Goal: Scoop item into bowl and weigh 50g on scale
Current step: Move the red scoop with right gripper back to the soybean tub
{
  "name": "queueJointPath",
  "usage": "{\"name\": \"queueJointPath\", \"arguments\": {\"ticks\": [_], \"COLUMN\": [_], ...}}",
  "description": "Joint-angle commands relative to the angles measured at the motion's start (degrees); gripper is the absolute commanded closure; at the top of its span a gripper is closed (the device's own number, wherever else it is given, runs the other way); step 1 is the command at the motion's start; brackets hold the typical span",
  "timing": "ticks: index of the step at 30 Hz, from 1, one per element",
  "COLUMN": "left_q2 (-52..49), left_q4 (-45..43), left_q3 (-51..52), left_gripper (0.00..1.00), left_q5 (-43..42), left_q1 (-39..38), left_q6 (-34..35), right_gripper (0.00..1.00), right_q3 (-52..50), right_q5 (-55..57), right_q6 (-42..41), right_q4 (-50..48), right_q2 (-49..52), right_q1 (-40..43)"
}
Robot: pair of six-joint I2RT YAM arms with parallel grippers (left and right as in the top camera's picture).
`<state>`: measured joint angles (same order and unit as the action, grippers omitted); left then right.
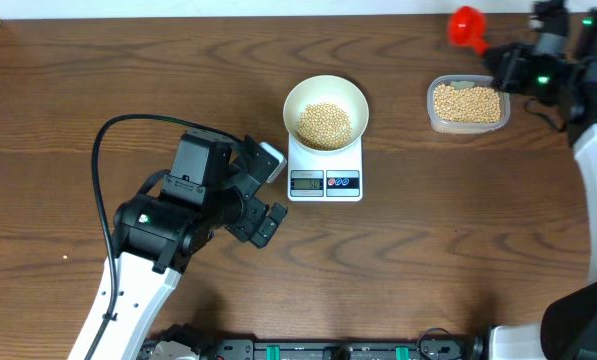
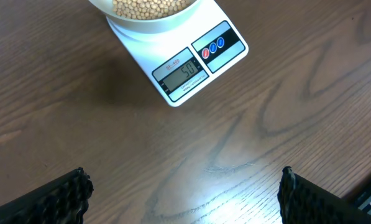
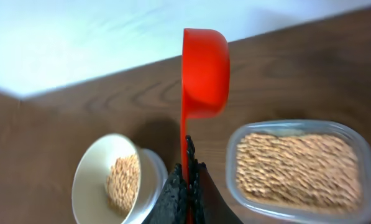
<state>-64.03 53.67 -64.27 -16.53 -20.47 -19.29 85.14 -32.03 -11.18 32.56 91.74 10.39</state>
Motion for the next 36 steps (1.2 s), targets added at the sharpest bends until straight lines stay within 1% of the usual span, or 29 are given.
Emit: {"name": "queueJointPath", "arguments": {"ticks": [1,5,7,9,12,17,20,24,27,29,36], "left_q2": [-0.3,-0.3,-0.3,-0.3,-0.3,-0.3,-0.3,-0.3,-0.3,-0.3,-0.3], "left_q4": [0.0,0.0,0.0,0.0,0.0,0.0,0.0,0.0,0.0,0.0,0.0], "left_q3": [0.5,0.5,0.5,0.5,0.5,0.5,0.5,0.5,0.5,0.5,0.5], "left_gripper": [0.02,0.02,0.02,0.02,0.02,0.02,0.02,0.02,0.02,0.02,0.02], "left_q5": [0.1,0.2,0.2,0.2,0.2,0.2,0.2,0.2,0.2,0.2,0.2], "left_q1": [-0.2,-0.2,-0.2,-0.2,-0.2,-0.2,-0.2,-0.2,-0.2,-0.2,-0.2], "left_q6": [0.5,0.5,0.5,0.5,0.5,0.5,0.5,0.5,0.5,0.5,0.5], "right_gripper": [0.99,0.98,0.98,0.98,0.99,0.99,0.98,0.99,0.99,0.99,0.99], "right_q3": [1.4,1.4,1.4,1.4,1.2,1.1,1.1,1.1,1.1,1.1,1.1], "right_q5": [-1.4,-1.2,0.4,4.5,7.2,8.9,11.9,12.0,12.1,12.0,12.6], "right_q6": [-11.1,-21.6,-24.5,-28.0,-32.2,-33.2,-36.3,-38.8,-40.7,-42.1,-42.9], "right_q4": [0.1,3.1,5.8,9.1,11.1,10.4,9.1,3.3,1.0,1.2,4.2], "right_q2": [-1.2,-1.2,-1.1,-1.1,-0.5,1.1,3.0,6.9,9.7,10.9,11.4], "right_q1": [3.8,7.9,8.9,9.1,8.7,6.2,4.5,2.4,1.2,1.0,1.0]}}
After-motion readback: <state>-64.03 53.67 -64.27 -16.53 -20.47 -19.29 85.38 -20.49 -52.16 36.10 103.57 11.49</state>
